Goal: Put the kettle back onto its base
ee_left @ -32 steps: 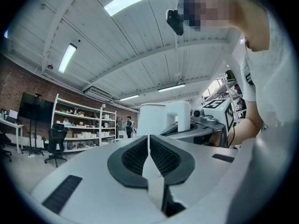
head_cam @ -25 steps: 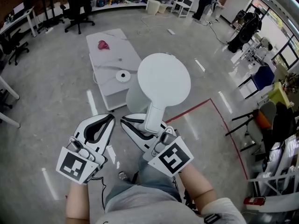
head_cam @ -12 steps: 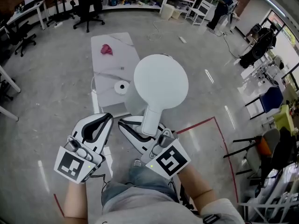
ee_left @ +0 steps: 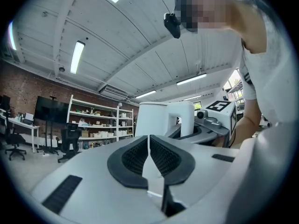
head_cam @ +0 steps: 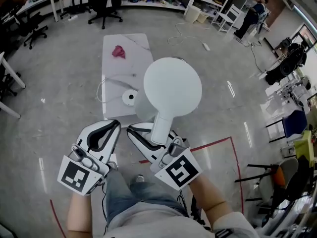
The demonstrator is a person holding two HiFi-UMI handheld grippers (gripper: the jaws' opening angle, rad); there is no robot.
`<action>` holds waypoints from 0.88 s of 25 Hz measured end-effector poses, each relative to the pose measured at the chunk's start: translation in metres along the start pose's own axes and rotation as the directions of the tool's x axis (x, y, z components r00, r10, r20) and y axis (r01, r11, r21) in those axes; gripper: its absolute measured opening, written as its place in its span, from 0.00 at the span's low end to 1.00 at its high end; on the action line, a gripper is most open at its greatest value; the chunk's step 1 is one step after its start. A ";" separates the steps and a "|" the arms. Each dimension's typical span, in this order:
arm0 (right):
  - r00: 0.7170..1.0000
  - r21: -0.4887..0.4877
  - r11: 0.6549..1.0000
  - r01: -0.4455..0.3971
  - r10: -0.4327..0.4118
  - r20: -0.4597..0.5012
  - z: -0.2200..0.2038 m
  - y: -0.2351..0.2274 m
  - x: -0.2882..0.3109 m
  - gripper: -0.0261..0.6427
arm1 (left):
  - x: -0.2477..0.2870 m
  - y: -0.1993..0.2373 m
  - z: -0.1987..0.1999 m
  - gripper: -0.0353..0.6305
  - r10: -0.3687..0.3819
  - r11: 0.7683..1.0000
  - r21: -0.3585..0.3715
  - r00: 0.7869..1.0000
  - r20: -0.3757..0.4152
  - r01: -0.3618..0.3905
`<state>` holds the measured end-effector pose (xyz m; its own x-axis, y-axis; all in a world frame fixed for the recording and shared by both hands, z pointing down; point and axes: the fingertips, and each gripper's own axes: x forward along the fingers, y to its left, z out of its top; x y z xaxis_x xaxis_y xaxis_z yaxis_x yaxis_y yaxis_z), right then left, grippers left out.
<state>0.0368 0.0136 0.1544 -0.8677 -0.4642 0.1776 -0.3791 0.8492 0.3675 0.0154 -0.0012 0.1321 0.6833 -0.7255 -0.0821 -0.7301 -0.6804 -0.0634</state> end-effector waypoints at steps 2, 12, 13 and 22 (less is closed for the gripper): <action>1.000 0.007 1.000 -0.001 0.001 0.002 -0.006 -0.003 0.005 0.08 | 0.004 0.004 -0.004 0.09 0.000 1.000 0.002 1.000 -0.001 0.000; 0.999 0.074 0.997 0.025 -0.022 -0.044 -0.052 -0.068 0.092 0.08 | 0.050 0.095 -0.036 0.09 -0.056 0.998 -0.038 0.998 -0.040 0.055; 0.999 0.079 0.997 0.026 -0.022 -0.046 -0.060 -0.072 0.103 0.08 | 0.054 0.104 -0.042 0.09 -0.066 0.997 -0.039 0.997 -0.043 0.065; 0.999 0.095 0.995 0.034 -0.030 -0.039 -0.157 -0.094 0.185 0.08 | 0.076 0.175 -0.134 0.09 -0.056 0.998 -0.027 0.997 -0.054 0.054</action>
<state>-0.0378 -0.1913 0.2965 -0.8426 -0.4992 0.2020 -0.4370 0.8530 0.2853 -0.0595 -0.1889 0.2477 0.7226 -0.6909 -0.0247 -0.6912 -0.7215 -0.0412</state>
